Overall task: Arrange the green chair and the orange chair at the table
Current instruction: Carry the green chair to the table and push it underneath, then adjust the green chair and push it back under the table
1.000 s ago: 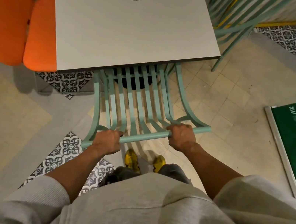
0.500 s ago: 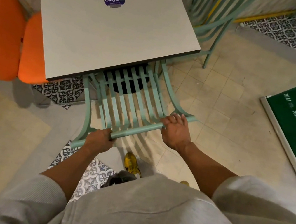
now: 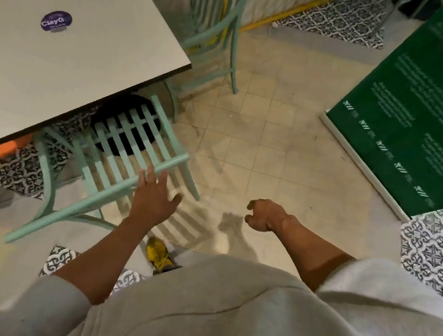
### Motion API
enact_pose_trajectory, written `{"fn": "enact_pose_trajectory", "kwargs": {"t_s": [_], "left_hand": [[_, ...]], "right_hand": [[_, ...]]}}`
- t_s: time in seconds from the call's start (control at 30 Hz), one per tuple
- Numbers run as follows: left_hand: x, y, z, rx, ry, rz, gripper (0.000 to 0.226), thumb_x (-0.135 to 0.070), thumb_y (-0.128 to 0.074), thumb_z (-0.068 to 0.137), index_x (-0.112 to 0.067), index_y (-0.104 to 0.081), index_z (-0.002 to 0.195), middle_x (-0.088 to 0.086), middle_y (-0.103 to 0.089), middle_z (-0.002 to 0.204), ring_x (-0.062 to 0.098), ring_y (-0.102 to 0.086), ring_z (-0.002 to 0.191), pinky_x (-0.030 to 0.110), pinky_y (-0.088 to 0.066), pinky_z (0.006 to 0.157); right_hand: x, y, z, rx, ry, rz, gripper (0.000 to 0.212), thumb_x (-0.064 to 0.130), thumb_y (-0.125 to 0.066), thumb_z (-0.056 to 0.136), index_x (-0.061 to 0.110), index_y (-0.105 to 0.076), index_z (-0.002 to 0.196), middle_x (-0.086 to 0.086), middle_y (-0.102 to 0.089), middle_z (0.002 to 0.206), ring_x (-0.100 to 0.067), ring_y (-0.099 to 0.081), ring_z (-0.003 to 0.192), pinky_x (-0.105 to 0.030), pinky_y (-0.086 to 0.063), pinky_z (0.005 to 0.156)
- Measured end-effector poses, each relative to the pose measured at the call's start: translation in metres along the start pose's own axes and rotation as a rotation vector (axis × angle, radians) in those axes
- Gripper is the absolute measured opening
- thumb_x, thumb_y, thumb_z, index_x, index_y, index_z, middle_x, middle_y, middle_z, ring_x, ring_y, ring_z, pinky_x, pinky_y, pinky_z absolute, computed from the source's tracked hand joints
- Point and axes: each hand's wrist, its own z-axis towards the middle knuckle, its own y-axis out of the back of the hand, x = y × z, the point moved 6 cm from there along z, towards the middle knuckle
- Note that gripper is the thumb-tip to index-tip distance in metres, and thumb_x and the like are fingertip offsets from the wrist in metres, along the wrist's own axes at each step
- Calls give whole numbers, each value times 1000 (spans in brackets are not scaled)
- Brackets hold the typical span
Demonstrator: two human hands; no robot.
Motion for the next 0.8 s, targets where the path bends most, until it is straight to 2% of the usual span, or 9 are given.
{"fn": "enact_pose_trajectory", "kwargs": {"t_s": [0.07, 0.1, 0.17, 0.2, 0.27, 0.33, 0.43, 0.6, 0.8], "left_hand": [[-52, -12, 4, 41, -113, -30, 68, -51, -58, 103, -12, -46, 156, 17, -20, 173, 39, -13, 160, 49, -22, 126], [-63, -18, 5, 111, -158, -67, 60, -50, -58, 103, -16, -53, 152, 11, -35, 168, 32, -28, 156, 42, -31, 122], [-110, -35, 3, 351, -255, -149, 49, -52, -59, 103, -25, -64, 144, 0, -61, 149, 18, -57, 133, 28, -46, 102], [-131, -45, 1, 462, -293, -149, 48, -54, -60, 101, -27, -67, 140, -3, -67, 140, 14, -62, 123, 25, -49, 96], [-166, -54, 0, 531, -347, -115, 50, -58, -62, 99, -27, -69, 137, -6, -72, 130, 13, -65, 118, 31, -52, 100], [-191, -54, 6, 501, -327, -159, 51, -57, -63, 99, -28, -65, 141, -7, -73, 128, 14, -66, 118, 35, -52, 103], [-213, -54, 30, 486, -298, -187, 61, -60, -60, 99, -26, -55, 150, -3, -68, 139, 18, -62, 127, 37, -49, 107], [-230, -66, 79, 517, -251, -83, 83, -70, -50, 99, -21, -33, 165, 4, -42, 166, 28, -45, 148, 44, -38, 119], [-274, -75, 146, 570, -173, -177, 87, -70, -49, 99, -17, -30, 165, 7, -36, 169, 28, -37, 153, 41, -34, 122]], "right_hand": [[-60, 0, -17, -17, -84, 33, 57, 41, -52, 105, 18, -49, 157, -8, -53, 156, -30, -50, 143, -42, -45, 115], [-72, 1, -19, -21, -104, 45, 57, 41, -51, 105, 18, -48, 157, -8, -53, 157, -31, -50, 144, -42, -45, 115], [-112, 7, -30, -31, -152, 71, 57, 42, -51, 105, 18, -48, 157, -9, -52, 158, -31, -49, 145, -41, -44, 115], [-128, 10, -34, -34, -169, 80, 57, 42, -51, 105, 18, -48, 157, -9, -52, 158, -31, -49, 145, -41, -44, 116], [-152, 18, -37, -48, -187, 99, 58, 43, -51, 106, 18, -48, 157, -10, -53, 157, -32, -49, 145, -42, -43, 116], [-164, 25, -36, -63, -182, 107, 59, 45, -49, 107, 17, -47, 158, -10, -54, 156, -32, -49, 145, -43, -42, 117], [-174, 33, -24, -57, -152, 96, 59, 49, -48, 108, 20, -45, 160, -8, -54, 156, -31, -49, 144, -43, -43, 116], [-190, 49, 3, -44, -89, 105, 64, 57, -48, 106, 26, -42, 161, 1, -40, 167, -24, -37, 154, -45, -36, 123], [-237, 124, 38, 36, -107, 30, 66, 57, -48, 106, 25, -39, 164, 0, -36, 169, -27, -36, 154, -46, -33, 124]]}}
